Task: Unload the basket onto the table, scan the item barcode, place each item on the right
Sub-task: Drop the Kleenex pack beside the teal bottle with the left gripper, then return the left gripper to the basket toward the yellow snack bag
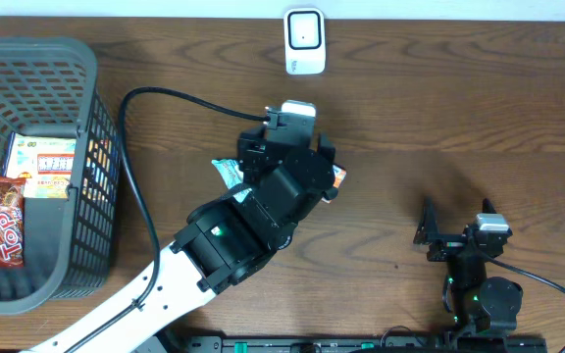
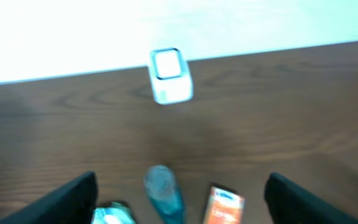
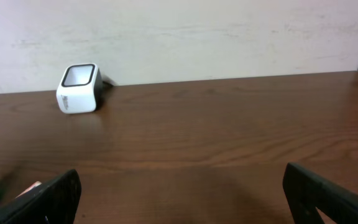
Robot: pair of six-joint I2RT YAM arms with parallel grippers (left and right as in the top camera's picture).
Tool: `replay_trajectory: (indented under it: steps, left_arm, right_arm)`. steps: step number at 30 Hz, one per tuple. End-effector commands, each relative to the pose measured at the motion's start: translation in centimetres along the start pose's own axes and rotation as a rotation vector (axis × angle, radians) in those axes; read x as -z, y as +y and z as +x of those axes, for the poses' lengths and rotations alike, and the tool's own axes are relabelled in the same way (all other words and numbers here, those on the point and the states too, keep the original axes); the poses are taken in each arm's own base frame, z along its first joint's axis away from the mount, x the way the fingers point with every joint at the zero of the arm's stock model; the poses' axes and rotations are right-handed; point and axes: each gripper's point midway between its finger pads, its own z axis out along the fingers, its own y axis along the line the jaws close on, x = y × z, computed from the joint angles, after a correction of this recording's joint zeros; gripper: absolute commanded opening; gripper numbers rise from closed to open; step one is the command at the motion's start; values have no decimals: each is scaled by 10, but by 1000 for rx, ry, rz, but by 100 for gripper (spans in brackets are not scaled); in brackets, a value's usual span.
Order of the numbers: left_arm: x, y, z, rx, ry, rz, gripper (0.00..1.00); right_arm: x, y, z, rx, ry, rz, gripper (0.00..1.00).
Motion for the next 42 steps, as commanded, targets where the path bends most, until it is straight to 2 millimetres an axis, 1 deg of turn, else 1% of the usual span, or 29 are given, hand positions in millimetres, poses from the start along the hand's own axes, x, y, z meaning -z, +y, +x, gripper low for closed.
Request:
replay_trajectory:
  steps: [1,2,5,8,9,12,14,15,18,20,22,24,25,27,28,30,33,35,38,40,42]
  left_arm:
    - [7,26,-18,0,-76,-135,95]
    - [9,28,-21,7,-89,-147,99]
    - [23,43,-42,49,-150,-191,98]
    - [43,68,-65,100,-203,-229,98]
    - [50,79,-72,110,-216,-245,98]
    - [77,122,-88,173,-255,-312,98]
    - [101,156,-97,221,-287,-378,98]
    - [115,176,-100,251,-307,-421,98]
    - [149,227,-96,333,-350,-553,98]
    - [173,261,-82,436,-367,-664,98]
    - [189,284,-64,530,-366,-760,98]
    - [197,301,-46,612,-345,-835,98]
    - [197,310,-35,663,-319,-873,98]
    - [194,323,-24,729,-292,-922,98]
    - [189,331,-18,767,-277,-946,98]
    - [174,346,-9,836,-228,-959,98]
    - [136,369,8,942,-116,-900,98]
    - [107,384,19,1016,-49,-835,98]
    - [71,407,38,1150,10,-792,98]
    - [52,416,53,1217,64,-772,98]
    - [33,420,70,1257,134,-741,98]
  right_arm:
    - [0,2,1,13,1,-6,99]
    - [0,2,1,13,1,-6,99]
    - [0,2,1,13,1,-6,99]
    - [0,2,1,13,1,-6,99]
    - [0,2,1,13,1,-6,99]
    - [0,2,1,13,1,-6,99]
    - [0,2,1,13,1,-6,99]
    - [0,2,1,13,1,-6,99]
    - [0,2,1,13,1,-6,99]
    - [0,2,1,13,1,-6,99]
    - [0,2,1,13,1,-6,99]
    - [0,2,1,13,1,-6,99]
    - [0,2,1,13,1,-6,99]
    - [0,2,1,13,1,-6,99]
    - [0,2,1,13,1,-6,99]
    - [0,2,1,13,1,-6,99]
    - [0,2,1,13,1,-6,99]
    - [0,2,1,13,1,-6,99]
    - [0,2,1,13,1,-6,99]
    - [0,2,1,13,1,-6,99]
    - [0,2,1,13,1,-6,99]
